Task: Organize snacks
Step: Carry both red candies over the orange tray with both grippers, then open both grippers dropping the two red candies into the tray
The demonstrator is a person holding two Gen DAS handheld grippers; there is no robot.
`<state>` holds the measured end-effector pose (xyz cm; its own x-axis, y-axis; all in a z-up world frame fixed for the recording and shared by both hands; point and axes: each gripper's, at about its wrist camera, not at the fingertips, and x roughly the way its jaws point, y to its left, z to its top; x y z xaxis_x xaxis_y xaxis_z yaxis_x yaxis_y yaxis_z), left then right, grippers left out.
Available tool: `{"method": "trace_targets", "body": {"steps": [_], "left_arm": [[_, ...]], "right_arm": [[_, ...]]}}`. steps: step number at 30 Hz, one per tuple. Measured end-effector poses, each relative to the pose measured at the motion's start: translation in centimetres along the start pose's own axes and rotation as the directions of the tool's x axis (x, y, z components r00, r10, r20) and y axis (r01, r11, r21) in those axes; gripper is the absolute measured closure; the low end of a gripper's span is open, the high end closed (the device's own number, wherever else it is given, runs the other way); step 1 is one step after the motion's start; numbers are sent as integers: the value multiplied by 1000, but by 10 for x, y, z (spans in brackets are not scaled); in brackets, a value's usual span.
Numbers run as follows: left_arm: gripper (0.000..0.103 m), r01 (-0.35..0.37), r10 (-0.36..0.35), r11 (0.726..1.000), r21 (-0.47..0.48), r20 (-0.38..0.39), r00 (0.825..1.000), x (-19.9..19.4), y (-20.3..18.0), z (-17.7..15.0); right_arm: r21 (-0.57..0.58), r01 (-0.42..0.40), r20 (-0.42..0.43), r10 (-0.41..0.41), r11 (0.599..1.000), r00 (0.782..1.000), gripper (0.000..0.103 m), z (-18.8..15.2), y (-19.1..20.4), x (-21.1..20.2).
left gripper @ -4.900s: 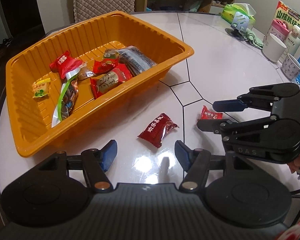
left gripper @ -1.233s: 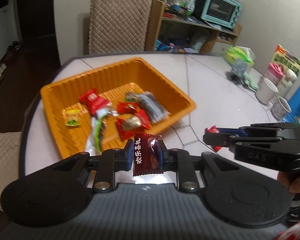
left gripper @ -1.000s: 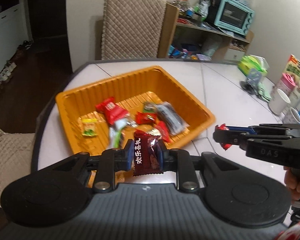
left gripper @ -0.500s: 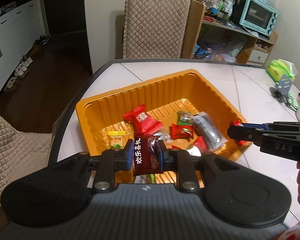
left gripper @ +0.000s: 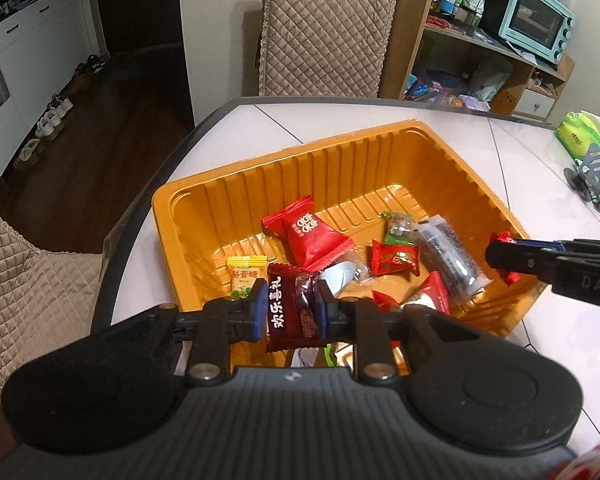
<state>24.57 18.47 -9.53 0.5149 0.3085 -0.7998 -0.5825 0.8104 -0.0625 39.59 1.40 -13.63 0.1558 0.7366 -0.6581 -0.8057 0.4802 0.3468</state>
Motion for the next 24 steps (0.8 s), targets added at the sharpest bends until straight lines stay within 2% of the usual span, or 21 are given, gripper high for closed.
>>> {"method": "trace_targets", "body": {"steps": [10,14,24], "left_arm": [[80,-11,11,1000,-16,-9,1000,6,4,2],[72,-9,8,999,-32,-8,1000,6,6,4],[70,-19,19,999,-32,0,1000,5,8,9]], "right_arm": [[6,1,-1,-1,1000,1000,83,0,0,2],[6,1,0,-1,1000,1000,83,0,0,2],[6,-5,0,5,1000,1000,83,2,2,8]]}}
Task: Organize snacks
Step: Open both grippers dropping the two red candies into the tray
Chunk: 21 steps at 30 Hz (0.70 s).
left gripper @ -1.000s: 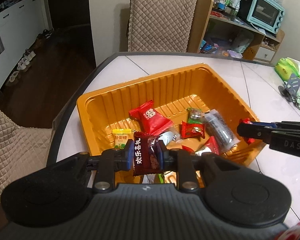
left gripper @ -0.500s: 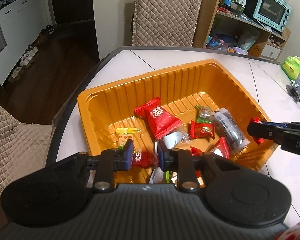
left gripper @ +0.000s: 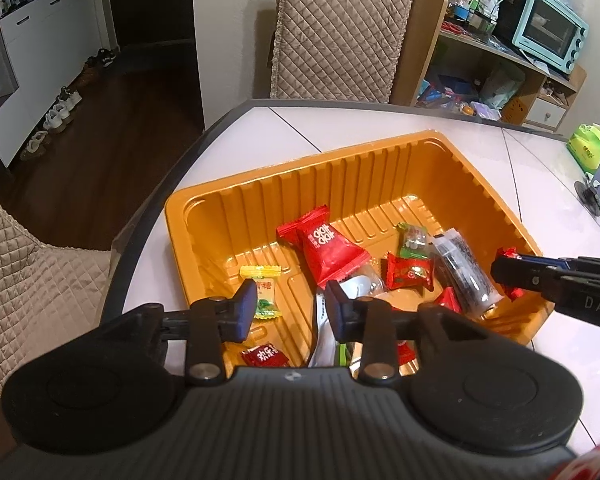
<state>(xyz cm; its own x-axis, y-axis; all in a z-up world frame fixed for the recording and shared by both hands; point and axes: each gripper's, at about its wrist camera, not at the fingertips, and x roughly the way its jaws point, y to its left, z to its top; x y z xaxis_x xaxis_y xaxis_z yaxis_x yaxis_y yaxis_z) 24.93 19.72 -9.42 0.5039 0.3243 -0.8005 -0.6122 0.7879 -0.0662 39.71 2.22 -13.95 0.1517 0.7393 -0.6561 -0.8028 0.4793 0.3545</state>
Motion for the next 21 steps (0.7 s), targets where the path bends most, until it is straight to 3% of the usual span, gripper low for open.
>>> {"method": "trace_targets", "body": {"steps": [14,21], "left_arm": [[68,-7,7,1000,3,11,1000,6,5,14],[67,-6,6,1000,-1,7,1000,11,8,18]], "right_arm": [[-21,-43,42,44,999,998,83,26,22,33],[40,-76,99,72,996,993,79,44,26,44]]}}
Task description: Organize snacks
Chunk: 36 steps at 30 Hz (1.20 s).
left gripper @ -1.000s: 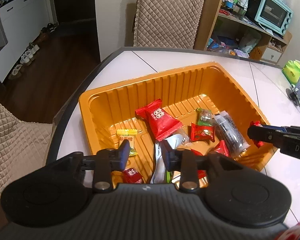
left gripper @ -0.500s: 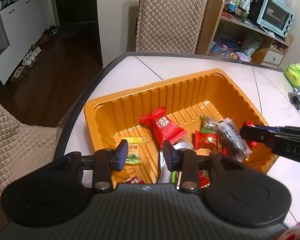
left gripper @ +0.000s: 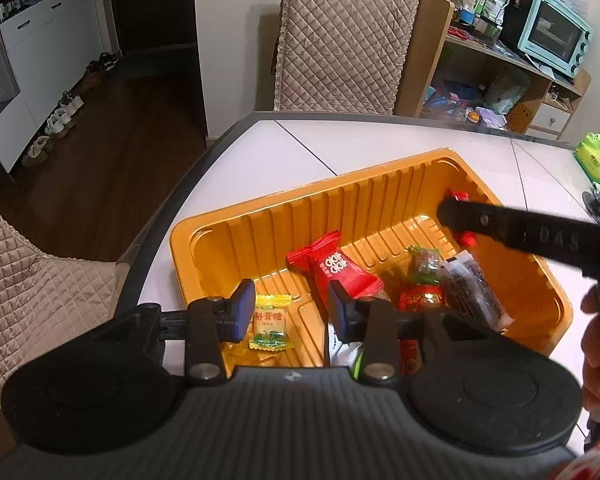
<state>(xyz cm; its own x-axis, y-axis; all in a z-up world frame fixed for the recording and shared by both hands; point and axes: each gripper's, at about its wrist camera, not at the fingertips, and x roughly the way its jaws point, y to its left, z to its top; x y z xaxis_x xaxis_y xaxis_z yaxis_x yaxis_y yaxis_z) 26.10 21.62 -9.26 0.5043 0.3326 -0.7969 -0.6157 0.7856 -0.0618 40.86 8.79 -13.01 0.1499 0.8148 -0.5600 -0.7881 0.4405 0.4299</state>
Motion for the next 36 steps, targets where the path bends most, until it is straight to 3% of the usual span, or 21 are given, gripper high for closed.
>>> {"method": "trace_targets", "body": {"steps": [1,3,5,20,36], "left_arm": [[66,1,-1,1000,-1,-1,1000,0,0,0],[65,1,-1,1000,-2,-1,1000,0,1,0],[64,0,0,1000,-1,1,1000,-1,2,-1],[57,10,-10,1000,14,14,1000,-12,-9,-3],[52,25,-28,998,50,47,998,-47,-31,-11]], "right_arm": [[10,-1,2,1,1000,1000,75,2,-1,1],[18,1,18,-1,1000,1000,56,5,-2,-1],[10,9,29,-9,1000,1000,53,6,-2,-3],[5,57,-40,-57,998,998,51,-13,-10,-22],[29,67,-11,-67,997,998,44,-20,-9,-69]]}}
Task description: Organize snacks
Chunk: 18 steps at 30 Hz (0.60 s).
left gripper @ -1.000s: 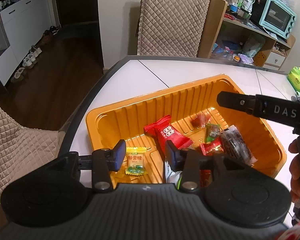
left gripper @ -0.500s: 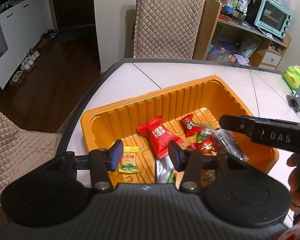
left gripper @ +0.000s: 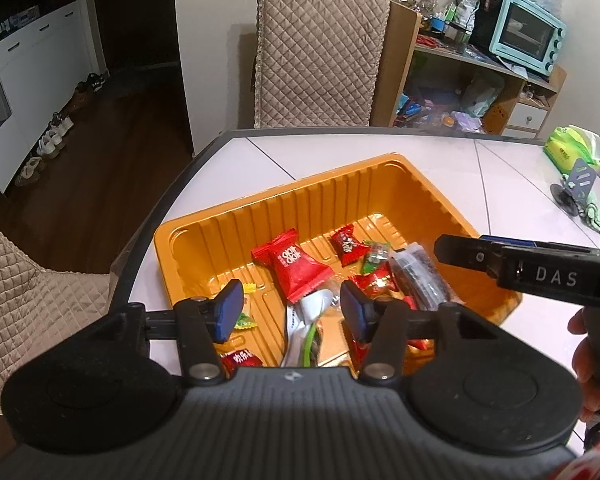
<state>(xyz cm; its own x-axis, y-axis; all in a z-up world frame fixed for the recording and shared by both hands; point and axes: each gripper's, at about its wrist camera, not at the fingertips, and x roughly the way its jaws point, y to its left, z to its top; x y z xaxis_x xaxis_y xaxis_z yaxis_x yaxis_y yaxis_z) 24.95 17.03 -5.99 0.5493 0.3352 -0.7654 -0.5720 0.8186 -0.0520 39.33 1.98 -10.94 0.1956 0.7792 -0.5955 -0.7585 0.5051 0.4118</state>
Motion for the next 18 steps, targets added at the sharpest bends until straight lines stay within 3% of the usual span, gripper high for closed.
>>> {"method": "trace_targets", "body": {"steps": [18], "left_arm": [[33,6,-8,1000,31,42,999,-88,-33,-41]], "right_arm": [[31,23,37,-24,999,999,36,-41,10,-104]]}}
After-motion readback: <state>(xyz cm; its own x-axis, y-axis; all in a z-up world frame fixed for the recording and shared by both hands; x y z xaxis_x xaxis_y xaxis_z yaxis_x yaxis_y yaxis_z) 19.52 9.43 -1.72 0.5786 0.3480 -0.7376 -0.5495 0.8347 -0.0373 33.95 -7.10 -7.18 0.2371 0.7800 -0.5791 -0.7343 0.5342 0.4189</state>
